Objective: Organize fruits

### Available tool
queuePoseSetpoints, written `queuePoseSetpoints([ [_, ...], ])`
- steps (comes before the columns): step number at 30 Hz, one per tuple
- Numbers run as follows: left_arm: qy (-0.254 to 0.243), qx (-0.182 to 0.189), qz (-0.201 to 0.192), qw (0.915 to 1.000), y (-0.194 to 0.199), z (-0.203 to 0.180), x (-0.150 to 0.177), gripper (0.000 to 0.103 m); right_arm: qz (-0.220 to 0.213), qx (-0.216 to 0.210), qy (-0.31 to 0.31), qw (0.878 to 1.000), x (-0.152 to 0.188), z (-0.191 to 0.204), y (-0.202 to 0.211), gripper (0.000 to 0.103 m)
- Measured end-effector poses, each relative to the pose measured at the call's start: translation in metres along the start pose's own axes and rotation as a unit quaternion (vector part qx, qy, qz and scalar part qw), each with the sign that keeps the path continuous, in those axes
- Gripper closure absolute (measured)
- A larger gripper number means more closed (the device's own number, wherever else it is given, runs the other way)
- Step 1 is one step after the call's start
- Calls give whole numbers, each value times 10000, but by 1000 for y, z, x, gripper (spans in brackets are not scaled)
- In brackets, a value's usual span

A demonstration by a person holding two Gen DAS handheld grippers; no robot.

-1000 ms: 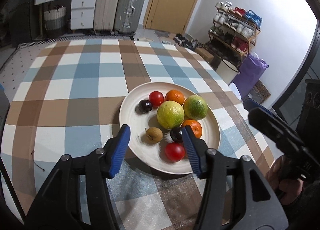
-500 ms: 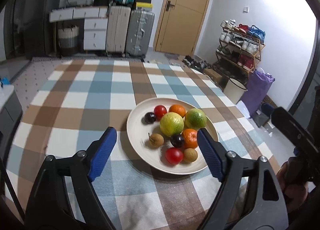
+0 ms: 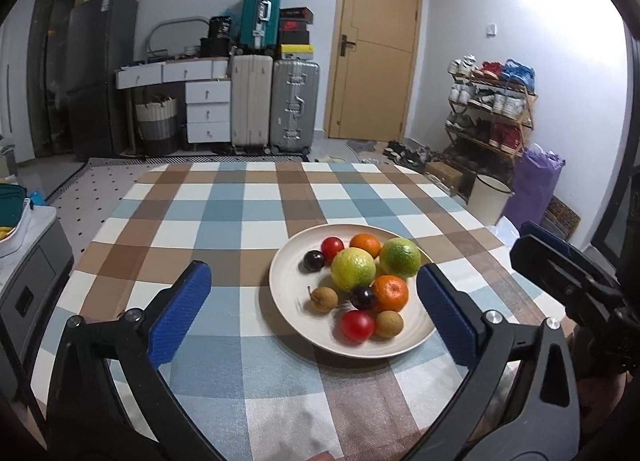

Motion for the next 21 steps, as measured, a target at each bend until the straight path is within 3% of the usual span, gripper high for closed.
queuePoseSetpoints([
  [21, 45, -406, -577, 9975, -6, 27, 21, 1, 211, 240, 246, 9992, 28, -4, -7, 1],
])
Point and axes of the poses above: each gripper's, at about its wrist camera, not at the fingertips, and y roughly against the way its jaws point, z to its left, x to its underside, the point moved 7 cm from there along -y, roughly the way its jaws point, and after that the axes turned 7 degrees about x, right-handed, at the moved point
